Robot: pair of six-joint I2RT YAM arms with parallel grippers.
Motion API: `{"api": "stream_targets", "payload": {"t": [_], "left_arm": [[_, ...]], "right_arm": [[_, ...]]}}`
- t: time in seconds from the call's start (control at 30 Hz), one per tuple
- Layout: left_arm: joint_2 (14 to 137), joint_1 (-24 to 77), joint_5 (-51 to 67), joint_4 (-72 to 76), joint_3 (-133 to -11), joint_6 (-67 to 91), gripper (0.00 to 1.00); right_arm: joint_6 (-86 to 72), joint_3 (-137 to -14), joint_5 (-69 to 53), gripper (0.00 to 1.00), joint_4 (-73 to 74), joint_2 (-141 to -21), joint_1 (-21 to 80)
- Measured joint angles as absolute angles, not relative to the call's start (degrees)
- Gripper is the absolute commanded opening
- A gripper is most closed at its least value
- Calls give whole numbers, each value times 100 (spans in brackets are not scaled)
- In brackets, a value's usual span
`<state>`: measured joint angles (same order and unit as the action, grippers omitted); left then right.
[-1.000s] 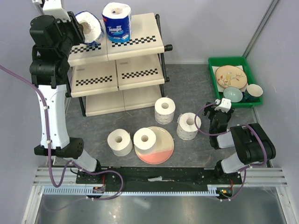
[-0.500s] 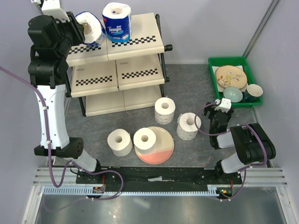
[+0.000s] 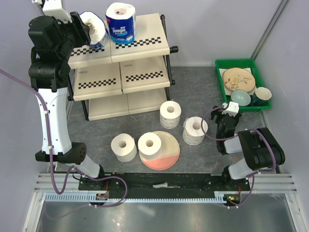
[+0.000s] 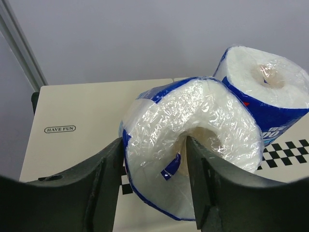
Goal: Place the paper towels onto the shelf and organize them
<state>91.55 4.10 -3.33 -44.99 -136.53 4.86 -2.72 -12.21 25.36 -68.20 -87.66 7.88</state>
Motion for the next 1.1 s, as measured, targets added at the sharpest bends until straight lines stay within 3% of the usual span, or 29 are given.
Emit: {"api": "stream_targets", "payload": {"t": [1.1], "left_arm": [[9400,119,69,-4204,-13699,607,69]], "right_arm": [[-272,-1221,2536,98,-6820,-8766,788]]}}
